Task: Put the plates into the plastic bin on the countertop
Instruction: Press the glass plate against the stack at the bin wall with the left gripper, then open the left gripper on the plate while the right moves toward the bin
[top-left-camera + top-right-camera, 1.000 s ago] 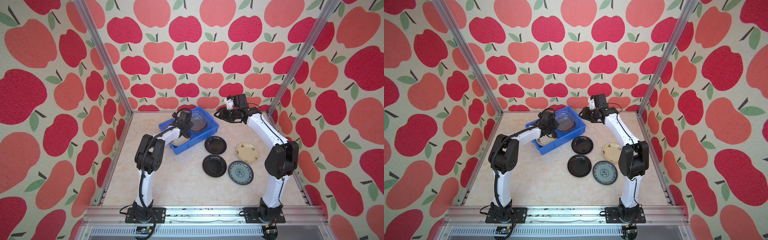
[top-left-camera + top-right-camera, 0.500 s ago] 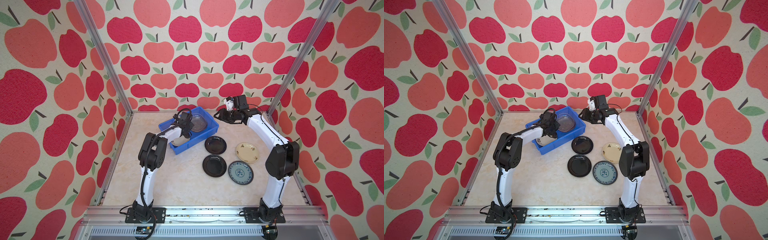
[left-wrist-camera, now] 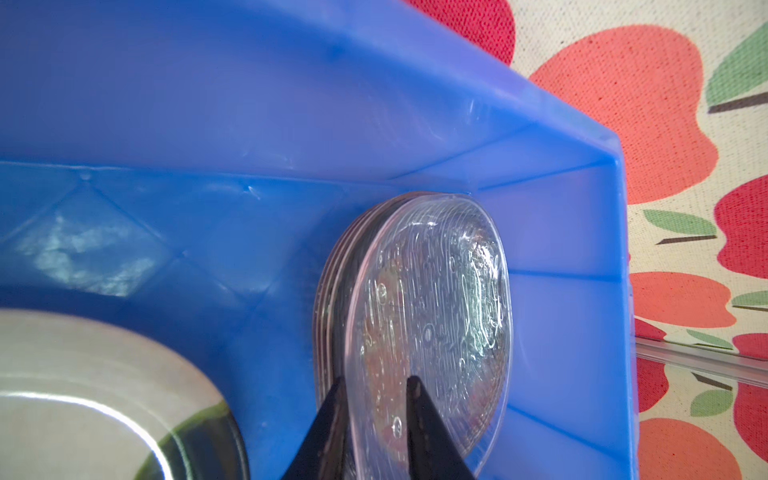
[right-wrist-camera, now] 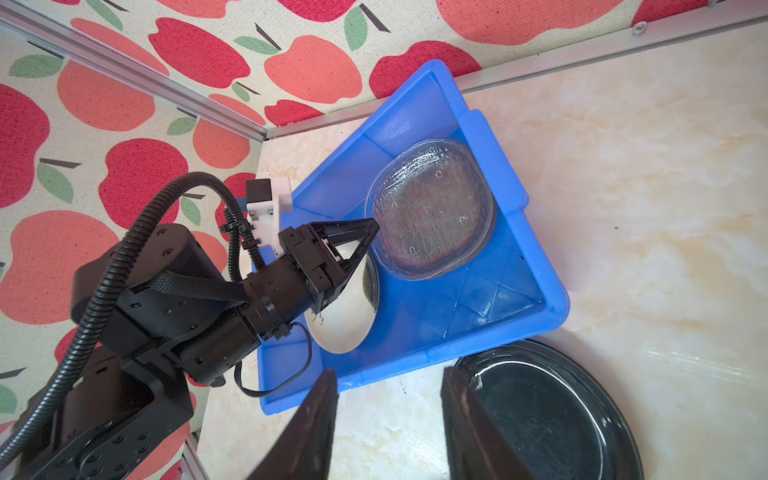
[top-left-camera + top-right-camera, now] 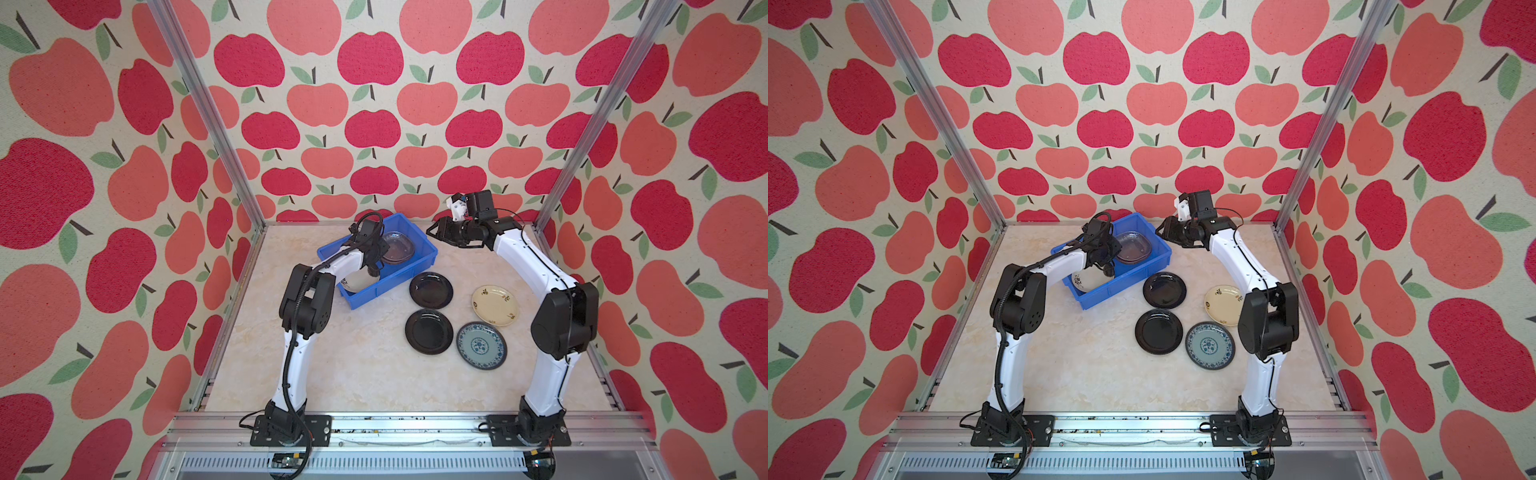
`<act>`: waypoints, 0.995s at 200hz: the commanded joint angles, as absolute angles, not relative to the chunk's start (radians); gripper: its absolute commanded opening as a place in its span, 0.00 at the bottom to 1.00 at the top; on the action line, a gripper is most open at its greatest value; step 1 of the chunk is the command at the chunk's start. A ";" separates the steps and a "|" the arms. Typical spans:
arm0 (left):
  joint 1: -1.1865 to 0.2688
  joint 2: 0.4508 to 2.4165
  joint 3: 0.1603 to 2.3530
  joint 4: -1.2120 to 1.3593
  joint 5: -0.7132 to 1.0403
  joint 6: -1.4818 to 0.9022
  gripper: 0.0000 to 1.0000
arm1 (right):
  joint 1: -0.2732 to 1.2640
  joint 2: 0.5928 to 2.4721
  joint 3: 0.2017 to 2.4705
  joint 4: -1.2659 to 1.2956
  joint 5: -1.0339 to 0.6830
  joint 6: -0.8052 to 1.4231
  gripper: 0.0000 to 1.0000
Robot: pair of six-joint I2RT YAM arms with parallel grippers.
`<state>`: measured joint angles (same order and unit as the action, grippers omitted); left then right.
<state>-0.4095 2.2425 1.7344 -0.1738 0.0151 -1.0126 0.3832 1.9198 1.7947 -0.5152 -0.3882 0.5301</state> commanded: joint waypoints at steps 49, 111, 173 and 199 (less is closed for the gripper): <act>-0.399 2.162 1.700 -0.183 -0.031 -0.951 0.51 | 0.398 1.888 1.779 -0.490 -0.421 0.541 0.44; -0.378 2.200 1.716 -0.153 -0.019 -0.927 0.51 | 0.435 1.891 1.784 -0.511 -0.420 0.515 0.44; -0.377 2.270 1.792 -0.197 -0.005 -0.902 0.49 | 0.453 1.893 1.771 -0.511 -0.412 0.509 0.42; -0.388 2.249 1.793 -0.179 -0.007 -0.834 0.55 | 0.452 1.893 1.780 -0.514 -0.424 0.482 0.41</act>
